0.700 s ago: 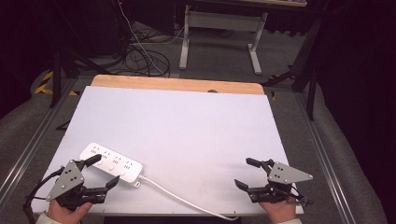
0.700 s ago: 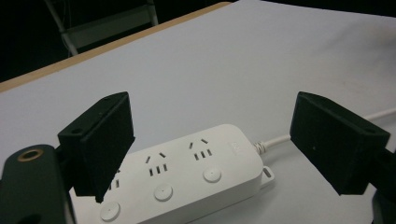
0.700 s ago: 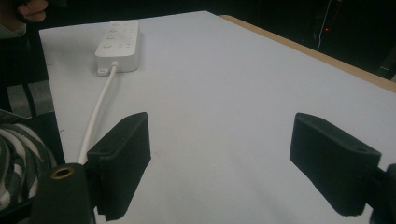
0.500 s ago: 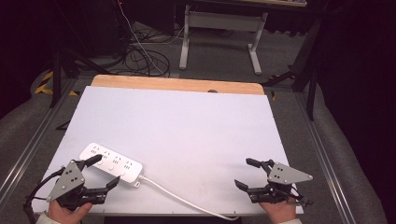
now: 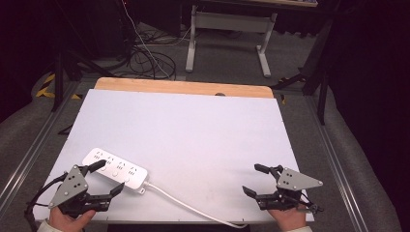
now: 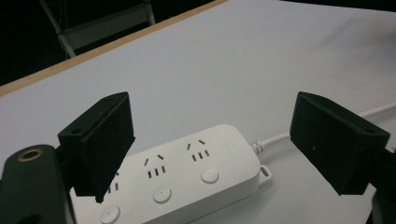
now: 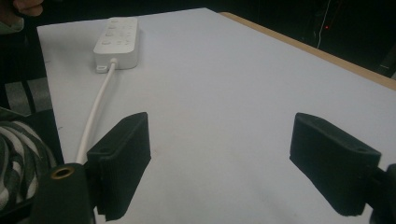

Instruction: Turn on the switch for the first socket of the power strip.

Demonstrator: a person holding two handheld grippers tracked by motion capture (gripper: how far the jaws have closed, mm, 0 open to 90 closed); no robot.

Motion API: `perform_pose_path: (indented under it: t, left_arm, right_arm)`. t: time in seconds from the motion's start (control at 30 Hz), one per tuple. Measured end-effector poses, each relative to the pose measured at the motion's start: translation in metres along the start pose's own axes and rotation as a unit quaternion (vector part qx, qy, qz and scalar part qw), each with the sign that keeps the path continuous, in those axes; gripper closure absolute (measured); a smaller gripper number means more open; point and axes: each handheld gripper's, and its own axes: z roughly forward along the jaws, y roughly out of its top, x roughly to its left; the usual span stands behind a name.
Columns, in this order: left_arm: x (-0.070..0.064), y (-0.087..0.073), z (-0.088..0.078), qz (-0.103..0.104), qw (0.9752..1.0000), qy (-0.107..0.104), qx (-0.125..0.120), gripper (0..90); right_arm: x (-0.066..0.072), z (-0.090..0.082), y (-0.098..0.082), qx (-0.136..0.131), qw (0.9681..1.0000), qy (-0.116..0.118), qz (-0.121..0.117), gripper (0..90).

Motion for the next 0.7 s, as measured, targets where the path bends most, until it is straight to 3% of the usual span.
perform_pose_path:
  t: [0.7]
  left_arm:
    - [0.007, 0.02, 0.013, -0.006, 0.9998, -0.013, 0.01, 17.6]
  right_arm:
    - [0.0, 0.004, -0.001, 0.01, 0.9999, 0.004, 0.002, 20.9]
